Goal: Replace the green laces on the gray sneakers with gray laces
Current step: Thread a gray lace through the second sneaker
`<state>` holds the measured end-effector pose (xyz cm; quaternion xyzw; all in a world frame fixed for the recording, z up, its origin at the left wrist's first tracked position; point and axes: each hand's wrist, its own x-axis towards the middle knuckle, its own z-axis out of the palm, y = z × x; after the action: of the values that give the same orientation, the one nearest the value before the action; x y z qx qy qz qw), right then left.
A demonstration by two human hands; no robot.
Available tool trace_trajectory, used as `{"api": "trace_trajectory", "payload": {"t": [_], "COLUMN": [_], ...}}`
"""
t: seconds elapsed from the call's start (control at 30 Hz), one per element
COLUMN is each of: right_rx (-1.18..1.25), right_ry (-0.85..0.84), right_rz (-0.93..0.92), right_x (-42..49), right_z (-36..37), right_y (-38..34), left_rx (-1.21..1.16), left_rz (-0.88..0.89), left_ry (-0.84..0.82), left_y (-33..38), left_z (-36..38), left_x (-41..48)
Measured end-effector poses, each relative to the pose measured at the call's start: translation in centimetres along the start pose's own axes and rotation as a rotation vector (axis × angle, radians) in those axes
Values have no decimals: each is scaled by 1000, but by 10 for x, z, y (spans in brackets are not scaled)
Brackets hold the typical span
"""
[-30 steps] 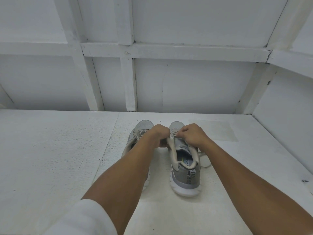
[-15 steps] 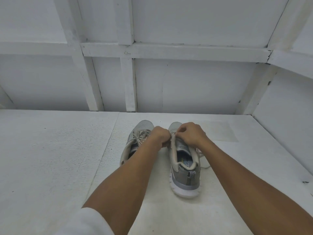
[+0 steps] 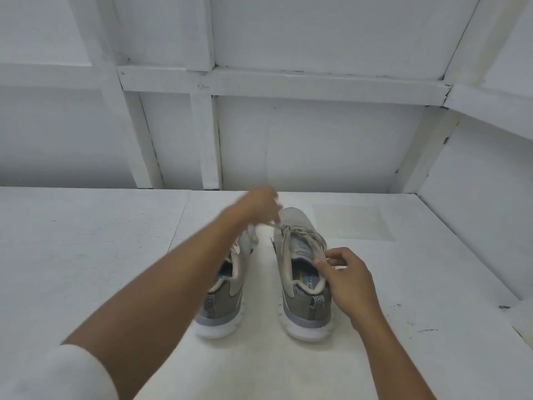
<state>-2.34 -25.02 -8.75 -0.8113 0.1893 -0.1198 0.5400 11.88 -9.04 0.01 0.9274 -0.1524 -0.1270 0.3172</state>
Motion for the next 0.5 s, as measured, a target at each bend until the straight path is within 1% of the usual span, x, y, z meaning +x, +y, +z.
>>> {"api": "trace_trajectory", "payload": {"t": [0.03, 0.07, 0.1, 0.13, 0.2, 0.37, 0.5], "right_rx": [7, 12, 16, 26, 32, -95, -171], "right_ry": [-5, -9, -8, -8, -21, -99, -126], "right_rz": [0, -2, -4, 0, 5, -1, 5], "right_x": [0, 1, 1, 1, 7, 44, 60], "right_z": [0, 0, -1, -2, -3, -4, -2], "right_y": [1, 1, 2, 1, -1, 3, 7], "left_rx": [268, 445, 531, 550, 506, 442, 371], "left_rz": [8, 16, 14, 4, 9, 34, 14], "left_ry": [-113, -142, -130, -118, -68, 23, 94], "left_y": [0, -2, -4, -7, -10, -5, -8], "left_z": [22, 34, 38, 36, 22, -7, -23], "left_x": [0, -1, 2, 4, 7, 10, 13]}}
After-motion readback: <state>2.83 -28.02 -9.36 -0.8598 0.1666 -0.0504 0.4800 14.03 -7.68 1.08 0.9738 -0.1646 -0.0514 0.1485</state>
